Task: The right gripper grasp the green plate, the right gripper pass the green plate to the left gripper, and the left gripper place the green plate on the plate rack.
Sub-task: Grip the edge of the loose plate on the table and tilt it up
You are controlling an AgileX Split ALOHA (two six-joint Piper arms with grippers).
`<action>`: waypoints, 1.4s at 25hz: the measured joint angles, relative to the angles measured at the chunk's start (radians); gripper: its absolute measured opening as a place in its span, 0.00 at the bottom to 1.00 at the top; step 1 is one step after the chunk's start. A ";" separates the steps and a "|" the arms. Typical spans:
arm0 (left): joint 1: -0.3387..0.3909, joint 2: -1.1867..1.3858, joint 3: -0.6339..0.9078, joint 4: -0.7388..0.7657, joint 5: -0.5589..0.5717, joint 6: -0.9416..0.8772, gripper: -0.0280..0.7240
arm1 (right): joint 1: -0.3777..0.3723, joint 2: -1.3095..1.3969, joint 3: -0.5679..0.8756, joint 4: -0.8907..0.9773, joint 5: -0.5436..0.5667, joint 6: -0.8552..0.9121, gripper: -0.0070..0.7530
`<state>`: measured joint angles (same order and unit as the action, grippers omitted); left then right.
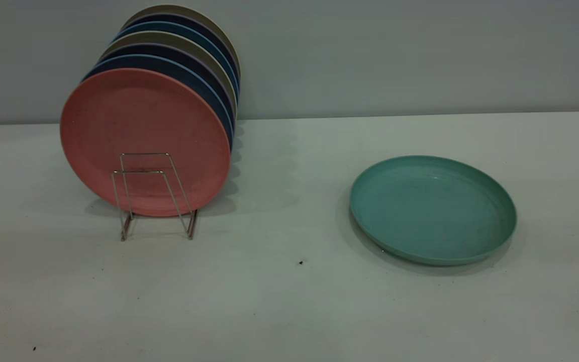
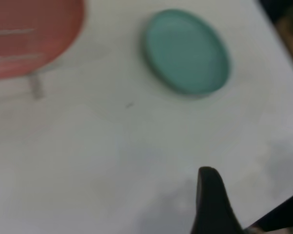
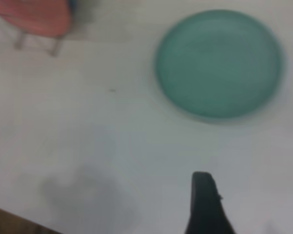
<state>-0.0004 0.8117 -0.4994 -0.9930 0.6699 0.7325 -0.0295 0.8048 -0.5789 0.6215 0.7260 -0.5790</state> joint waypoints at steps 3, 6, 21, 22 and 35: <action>0.000 0.107 0.000 -0.169 -0.038 0.155 0.66 | 0.000 0.169 -0.029 0.107 -0.046 -0.098 0.66; 0.000 0.179 0.000 -0.241 -0.075 0.240 0.66 | -0.013 0.342 -0.073 0.172 -0.090 -0.157 0.66; 0.000 0.212 0.000 -0.260 -0.116 0.268 0.66 | -0.143 1.139 -0.388 0.570 -0.098 -0.551 0.66; 0.000 0.212 0.000 -0.260 -0.116 0.268 0.66 | -0.143 1.181 -0.408 0.573 -0.106 -0.556 0.66; 0.000 0.212 0.000 -0.260 -0.119 0.275 0.66 | -0.151 1.482 -0.661 0.601 -0.143 -0.564 0.66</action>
<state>0.0000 1.0241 -0.4994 -1.2527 0.5507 1.0073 -0.1810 2.2872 -1.2400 1.2226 0.5833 -1.1432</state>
